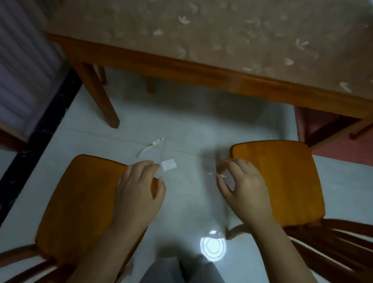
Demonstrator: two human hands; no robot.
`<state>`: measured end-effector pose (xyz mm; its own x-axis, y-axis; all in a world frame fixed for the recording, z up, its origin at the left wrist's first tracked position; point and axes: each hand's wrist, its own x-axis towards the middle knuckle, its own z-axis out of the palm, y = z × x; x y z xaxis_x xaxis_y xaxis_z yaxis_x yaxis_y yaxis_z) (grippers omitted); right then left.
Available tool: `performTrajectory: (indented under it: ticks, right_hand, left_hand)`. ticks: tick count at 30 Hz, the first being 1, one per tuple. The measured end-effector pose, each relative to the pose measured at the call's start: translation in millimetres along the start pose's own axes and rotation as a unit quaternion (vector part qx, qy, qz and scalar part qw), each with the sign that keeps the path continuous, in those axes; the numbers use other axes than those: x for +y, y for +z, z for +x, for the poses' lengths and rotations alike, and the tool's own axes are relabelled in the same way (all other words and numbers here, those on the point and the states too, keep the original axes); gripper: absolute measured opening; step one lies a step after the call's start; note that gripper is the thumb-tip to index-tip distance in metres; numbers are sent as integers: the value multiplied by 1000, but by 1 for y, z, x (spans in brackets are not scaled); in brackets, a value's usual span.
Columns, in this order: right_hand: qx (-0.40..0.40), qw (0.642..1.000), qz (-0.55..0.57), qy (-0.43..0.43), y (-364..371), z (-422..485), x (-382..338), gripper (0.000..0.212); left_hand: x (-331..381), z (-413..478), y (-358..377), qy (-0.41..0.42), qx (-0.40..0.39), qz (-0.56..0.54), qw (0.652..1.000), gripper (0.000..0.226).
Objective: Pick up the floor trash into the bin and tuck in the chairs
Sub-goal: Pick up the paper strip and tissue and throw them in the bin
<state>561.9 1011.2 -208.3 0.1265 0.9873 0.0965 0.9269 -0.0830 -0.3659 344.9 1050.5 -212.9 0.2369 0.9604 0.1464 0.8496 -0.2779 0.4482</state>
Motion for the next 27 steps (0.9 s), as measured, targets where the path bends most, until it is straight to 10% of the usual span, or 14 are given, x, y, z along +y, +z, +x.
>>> performTrajectory:
  ticks: [13, 27]
  right_hand:
    - [-69, 991, 42, -104, 130, 175, 111, 42]
    - [-194, 977, 64, -63, 508, 307, 233, 33]
  left_hand:
    - [-27, 118, 174, -103, 34, -12, 994, 40]
    - [-207, 217, 505, -192, 58, 13, 980, 41]
